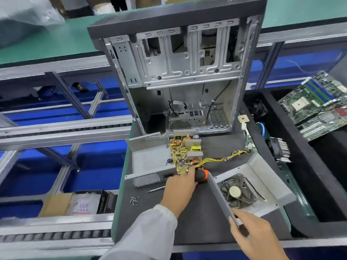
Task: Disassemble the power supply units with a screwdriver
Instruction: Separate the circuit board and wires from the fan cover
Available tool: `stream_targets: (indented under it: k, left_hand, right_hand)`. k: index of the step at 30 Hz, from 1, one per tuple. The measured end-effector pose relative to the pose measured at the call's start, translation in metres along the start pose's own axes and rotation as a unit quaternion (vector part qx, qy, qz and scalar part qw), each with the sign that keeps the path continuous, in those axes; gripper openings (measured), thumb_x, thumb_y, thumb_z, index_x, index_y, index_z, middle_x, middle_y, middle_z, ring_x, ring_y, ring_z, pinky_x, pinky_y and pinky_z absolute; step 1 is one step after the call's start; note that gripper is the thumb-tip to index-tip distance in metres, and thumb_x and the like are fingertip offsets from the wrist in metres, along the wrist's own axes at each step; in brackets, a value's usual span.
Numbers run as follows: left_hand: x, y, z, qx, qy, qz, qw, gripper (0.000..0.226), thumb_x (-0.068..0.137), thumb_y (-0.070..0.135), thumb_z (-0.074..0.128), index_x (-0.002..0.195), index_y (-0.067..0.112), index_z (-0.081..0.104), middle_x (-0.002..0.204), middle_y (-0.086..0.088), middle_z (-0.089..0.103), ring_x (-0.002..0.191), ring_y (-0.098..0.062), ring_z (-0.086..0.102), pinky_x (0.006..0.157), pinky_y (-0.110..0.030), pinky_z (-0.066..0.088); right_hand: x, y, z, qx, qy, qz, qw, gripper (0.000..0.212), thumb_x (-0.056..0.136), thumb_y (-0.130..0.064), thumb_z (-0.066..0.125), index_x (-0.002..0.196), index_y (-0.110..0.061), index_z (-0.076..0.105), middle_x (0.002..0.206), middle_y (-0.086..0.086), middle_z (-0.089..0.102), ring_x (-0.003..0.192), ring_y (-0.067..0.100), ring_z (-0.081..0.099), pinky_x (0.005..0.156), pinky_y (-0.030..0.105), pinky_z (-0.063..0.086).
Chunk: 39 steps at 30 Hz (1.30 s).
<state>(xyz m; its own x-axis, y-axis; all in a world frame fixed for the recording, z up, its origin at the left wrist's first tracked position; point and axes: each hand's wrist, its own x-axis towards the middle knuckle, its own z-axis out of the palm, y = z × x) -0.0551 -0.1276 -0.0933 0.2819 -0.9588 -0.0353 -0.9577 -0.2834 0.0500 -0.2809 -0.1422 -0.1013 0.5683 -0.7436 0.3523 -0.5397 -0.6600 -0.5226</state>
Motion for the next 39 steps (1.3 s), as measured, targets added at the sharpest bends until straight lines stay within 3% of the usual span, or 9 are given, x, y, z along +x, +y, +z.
stream_targets:
  k: [7,11,18,22,25,28,32,35,39]
  left_hand:
    - [-0.026,-0.035,0.000,-0.054,0.031,-0.010,0.998,0.042,0.099,0.050,0.041,0.130,0.022,0.044,0.110,0.002,0.070,0.097,-0.022,0.067,0.074,-0.035,0.047]
    - [-0.036,-0.035,-0.013,-0.056,0.178,0.056,0.981,0.040,0.073,0.039,0.083,0.102,0.016,0.069,0.060,0.004,0.068,0.049,-0.012,0.064,0.038,-0.021,0.042]
    - [-0.032,-0.015,-0.031,-0.042,0.247,0.166,0.954,0.045,0.066,0.031,0.088,0.103,0.016,0.067,0.054,0.008,0.061,0.044,-0.009,0.058,0.037,-0.022,0.034]
    - [-0.042,-0.008,-0.034,-0.062,0.261,0.222,0.937,0.040,0.071,0.012,0.079,0.106,0.011,0.060,0.063,0.004,0.062,0.048,-0.012,0.055,0.041,-0.024,0.036]
    - [-0.062,-0.023,-0.031,-0.229,0.213,0.110,0.943,0.019,0.090,0.033,0.056,0.109,0.028,0.058,0.079,0.008,0.069,0.064,-0.008,0.062,0.056,-0.022,0.047]
    - [-0.090,-0.055,-0.012,-0.452,0.258,-0.135,0.843,0.011,0.098,0.036,0.047,0.102,0.035,0.058,0.078,0.009,0.062,0.065,-0.004,0.055,0.061,-0.015,0.043]
    - [-0.096,-0.084,0.013,-0.565,0.352,-0.358,0.654,0.031,0.104,0.005,0.034,0.095,0.024,0.057,0.069,-0.001,0.039,0.061,-0.010,0.038,0.060,-0.022,0.037]
    - [-0.093,-0.089,0.023,-0.568,0.366,-0.386,0.628,0.034,0.103,-0.002,0.031,0.096,0.019,0.057,0.070,-0.005,0.041,0.061,-0.005,0.041,0.064,-0.011,0.039]
    - [-0.095,-0.091,0.032,-0.588,0.352,-0.370,0.627,0.031,0.103,0.003,0.036,0.096,0.021,0.061,0.079,0.000,0.057,0.076,-0.002,0.054,0.080,-0.020,0.041]
  right_hand:
    - [0.005,-0.031,0.008,0.026,-0.088,0.066,0.994,0.044,0.056,-0.002,0.087,0.097,-0.012,0.072,0.089,-0.007,0.071,0.061,0.006,0.060,0.054,0.018,0.047]
    - [0.016,-0.044,0.003,-0.023,-0.122,0.073,0.990,0.054,0.050,-0.003,0.091,0.099,-0.010,0.069,0.086,0.000,0.067,0.066,0.020,0.066,0.048,0.024,0.048]
    - [0.060,-0.075,-0.018,-0.070,-0.067,-0.044,0.994,0.079,0.059,-0.016,0.086,0.129,0.000,0.053,0.127,0.012,0.054,0.119,0.026,0.051,0.100,0.041,0.042]
    - [0.095,-0.090,-0.010,-0.274,-0.148,-0.115,0.943,0.077,0.050,-0.025,0.092,0.117,0.003,0.065,0.094,0.011,0.069,0.087,0.026,0.067,0.080,0.039,0.055]
    - [0.097,-0.090,-0.002,-0.318,-0.199,-0.127,0.918,0.066,0.074,-0.037,0.080,0.125,-0.002,0.057,0.103,0.012,0.064,0.091,0.026,0.064,0.068,0.036,0.053]
    - [0.075,-0.091,-0.001,-0.256,-0.149,-0.116,0.948,0.063,0.032,-0.033,0.098,0.083,-0.004,0.076,0.064,0.010,0.061,0.043,0.024,0.059,0.028,0.025,0.036]
    - [0.047,-0.104,0.022,-0.226,-0.155,-0.090,0.958,0.059,0.025,-0.034,0.098,0.073,-0.008,0.076,0.061,0.008,0.059,0.023,0.018,0.045,0.023,0.017,0.024]
    - [0.041,-0.106,0.039,-0.222,-0.163,-0.086,0.958,0.055,0.028,-0.035,0.098,0.074,-0.012,0.077,0.063,0.005,0.061,0.029,0.012,0.049,0.024,0.015,0.023]
    - [0.039,-0.097,0.052,-0.202,-0.160,-0.086,0.962,0.050,0.040,-0.033,0.096,0.082,-0.013,0.077,0.067,0.004,0.060,0.037,0.011,0.055,0.028,0.012,0.029]
